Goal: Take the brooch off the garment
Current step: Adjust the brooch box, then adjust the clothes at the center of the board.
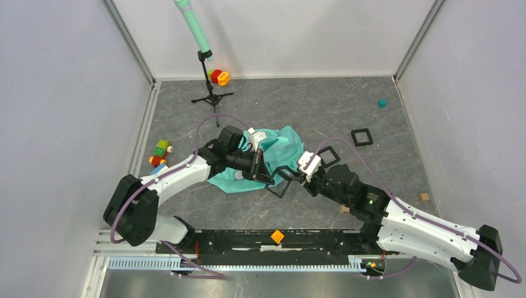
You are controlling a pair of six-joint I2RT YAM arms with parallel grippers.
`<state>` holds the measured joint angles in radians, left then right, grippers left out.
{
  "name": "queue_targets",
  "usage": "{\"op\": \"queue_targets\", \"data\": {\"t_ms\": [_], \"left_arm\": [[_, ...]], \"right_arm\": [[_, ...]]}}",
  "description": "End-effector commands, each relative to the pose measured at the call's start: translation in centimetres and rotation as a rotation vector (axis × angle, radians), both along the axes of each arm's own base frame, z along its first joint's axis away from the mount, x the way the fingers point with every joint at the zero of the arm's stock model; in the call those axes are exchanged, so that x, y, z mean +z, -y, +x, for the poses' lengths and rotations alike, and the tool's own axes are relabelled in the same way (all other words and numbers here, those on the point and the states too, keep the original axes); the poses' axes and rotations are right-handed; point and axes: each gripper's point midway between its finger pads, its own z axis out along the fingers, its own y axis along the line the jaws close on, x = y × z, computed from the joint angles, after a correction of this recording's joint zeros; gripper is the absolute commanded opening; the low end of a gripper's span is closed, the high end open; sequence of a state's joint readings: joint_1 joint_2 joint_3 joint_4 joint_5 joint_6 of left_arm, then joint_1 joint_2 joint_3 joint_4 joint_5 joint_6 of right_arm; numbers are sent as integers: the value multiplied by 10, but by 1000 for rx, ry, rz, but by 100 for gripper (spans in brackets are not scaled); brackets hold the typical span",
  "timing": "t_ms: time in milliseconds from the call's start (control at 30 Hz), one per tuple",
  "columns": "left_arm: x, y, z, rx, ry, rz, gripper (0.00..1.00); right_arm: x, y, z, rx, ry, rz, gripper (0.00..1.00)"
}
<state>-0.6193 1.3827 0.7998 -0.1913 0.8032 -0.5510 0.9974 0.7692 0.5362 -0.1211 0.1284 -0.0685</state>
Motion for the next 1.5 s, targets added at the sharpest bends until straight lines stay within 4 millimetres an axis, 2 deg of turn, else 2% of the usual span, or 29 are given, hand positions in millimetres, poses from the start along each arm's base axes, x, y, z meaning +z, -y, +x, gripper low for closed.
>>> {"op": "queue_targets", "data": {"t_ms": [0, 133, 267, 400, 533, 667, 800, 933, 1000, 1133, 1467], "left_arm": [[19, 4, 7, -20, 84, -35, 14], [21, 1, 11, 5, 123, -22, 44], [19, -14, 30, 112, 233, 67, 55], [13, -44, 55, 274, 353, 221, 60], [0, -82, 75, 436, 457, 401, 60], [-23, -105, 82, 495, 515, 557, 59], [-48, -112, 85, 485, 523, 665, 59], [-65, -114, 86, 462, 513, 711, 59], [-73, -116, 86, 450, 499, 738, 57], [-83, -113, 82, 418, 463, 751, 50], [-108, -116, 88, 419, 419, 845, 52]], "right_arm": [[31, -8, 2, 16, 32, 65, 13], [35, -3, 6, -34, 9, 63, 9], [29, 6, 12, -123, -66, -7, 1], [7, 27, 20, -293, -155, -98, 0], [-12, 42, 19, -475, -275, -95, 0], [-22, 46, 12, -589, -387, -16, 0], [-25, 46, 10, -618, -418, 14, 0], [-27, 52, 13, -647, -407, 8, 0], [-29, 55, 13, -657, -404, 6, 0], [-34, 59, 13, -671, -407, -2, 0], [-40, 57, 11, -659, -428, 14, 0]]}}
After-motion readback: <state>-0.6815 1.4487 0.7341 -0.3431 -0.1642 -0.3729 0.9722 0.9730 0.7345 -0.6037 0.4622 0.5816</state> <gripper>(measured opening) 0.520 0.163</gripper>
